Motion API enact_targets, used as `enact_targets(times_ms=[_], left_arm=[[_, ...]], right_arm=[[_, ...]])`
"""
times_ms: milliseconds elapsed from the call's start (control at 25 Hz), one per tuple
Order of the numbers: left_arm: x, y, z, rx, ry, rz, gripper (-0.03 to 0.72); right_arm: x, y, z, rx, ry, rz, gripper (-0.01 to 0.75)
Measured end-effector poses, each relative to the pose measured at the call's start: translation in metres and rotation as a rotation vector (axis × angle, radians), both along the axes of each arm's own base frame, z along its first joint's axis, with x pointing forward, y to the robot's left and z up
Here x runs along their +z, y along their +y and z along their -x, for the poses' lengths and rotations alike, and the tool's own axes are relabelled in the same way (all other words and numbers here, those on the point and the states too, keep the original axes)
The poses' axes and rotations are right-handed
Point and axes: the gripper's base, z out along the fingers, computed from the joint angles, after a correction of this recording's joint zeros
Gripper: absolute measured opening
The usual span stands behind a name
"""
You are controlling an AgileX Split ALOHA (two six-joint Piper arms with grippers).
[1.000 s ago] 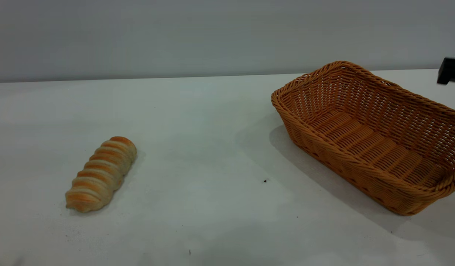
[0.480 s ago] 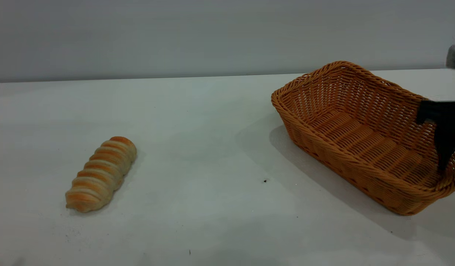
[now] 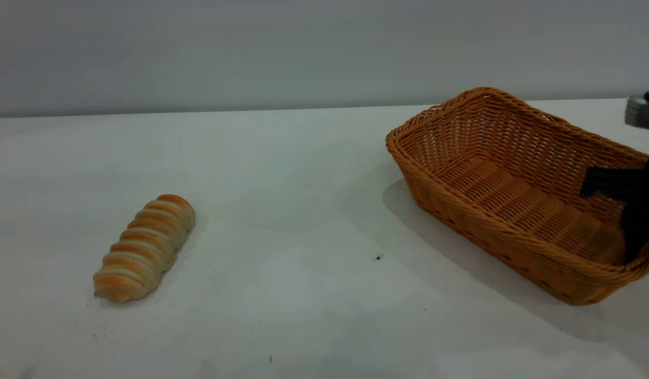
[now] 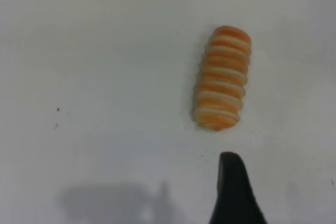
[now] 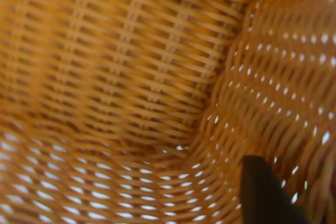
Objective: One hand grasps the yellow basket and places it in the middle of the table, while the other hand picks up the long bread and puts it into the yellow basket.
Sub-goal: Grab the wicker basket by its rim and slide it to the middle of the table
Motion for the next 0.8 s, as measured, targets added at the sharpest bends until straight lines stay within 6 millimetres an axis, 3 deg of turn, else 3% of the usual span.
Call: enact_targets(times_ms=[80, 160, 400, 800], left_arm=[[0.0, 0.0, 0.0, 0.0, -0.001, 0.0, 0.516], [0.0, 0.0, 0.0, 0.0, -0.001, 0.0, 0.516], [0.0, 0.0, 0.0, -0.01, -0.002, -0.009, 0.516], [0.0, 0.0, 0.0, -0.012, -0.002, -0.011, 0.516]], right_arm=[[0.001, -0.009, -0.003, -0.023, -0.015, -0.001, 0.154], [0.001, -0.018, -0.004, -0.016, -0.015, 0.009, 0.119], [0.003, -0.028, -0.004, 0.057, -0.013, 0.03, 0.121], [0.043, -0.012, -0.021, 0.268, -0.113, -0.048, 0.119]])
